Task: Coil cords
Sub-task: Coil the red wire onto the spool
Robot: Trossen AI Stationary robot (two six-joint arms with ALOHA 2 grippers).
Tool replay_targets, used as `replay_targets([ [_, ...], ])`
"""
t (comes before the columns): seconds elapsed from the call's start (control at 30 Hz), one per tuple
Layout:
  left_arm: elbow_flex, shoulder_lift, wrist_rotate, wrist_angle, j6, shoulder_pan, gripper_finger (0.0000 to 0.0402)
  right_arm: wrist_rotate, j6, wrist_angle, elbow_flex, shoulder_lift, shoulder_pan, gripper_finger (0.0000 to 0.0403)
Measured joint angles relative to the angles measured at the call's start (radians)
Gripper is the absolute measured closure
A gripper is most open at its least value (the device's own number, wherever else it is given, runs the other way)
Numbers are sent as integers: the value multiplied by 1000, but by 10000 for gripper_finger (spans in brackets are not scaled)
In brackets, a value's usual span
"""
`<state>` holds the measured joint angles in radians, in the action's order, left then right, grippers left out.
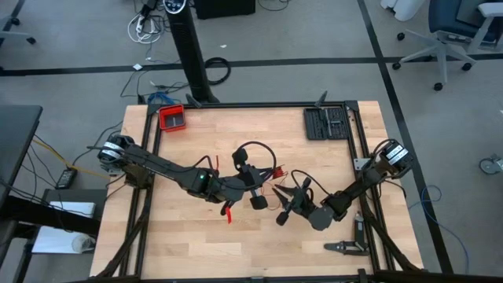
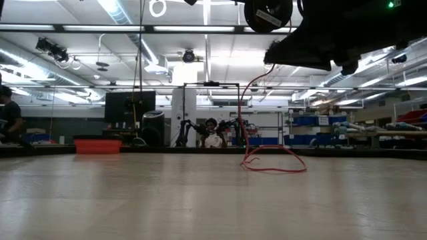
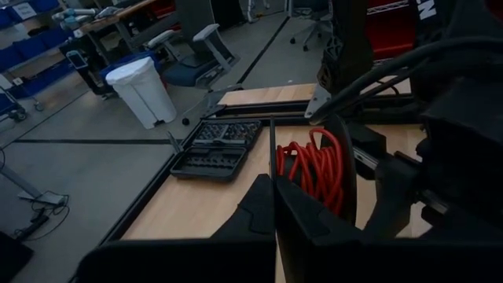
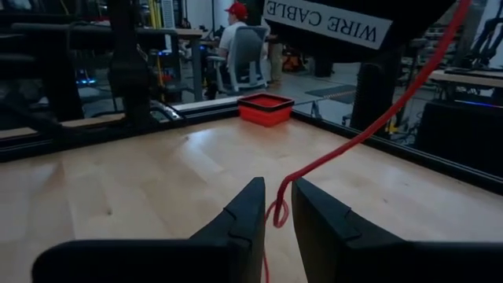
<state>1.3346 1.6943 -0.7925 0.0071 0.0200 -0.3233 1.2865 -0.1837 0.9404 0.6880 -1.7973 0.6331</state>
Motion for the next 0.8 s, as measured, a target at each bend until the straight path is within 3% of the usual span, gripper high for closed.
replay_targets([
  [0.13, 0, 0, 0, 1, 0, 0, 400, -12, 0, 0, 0, 0, -14, 352],
  [0.27, 0, 0, 0, 2, 0, 0, 400, -42, 10, 0, 0, 0, -17, 394],
  [0.8, 0, 0, -8, 32, -22, 0, 400, -90, 199, -44, 140, 0, -129, 401],
])
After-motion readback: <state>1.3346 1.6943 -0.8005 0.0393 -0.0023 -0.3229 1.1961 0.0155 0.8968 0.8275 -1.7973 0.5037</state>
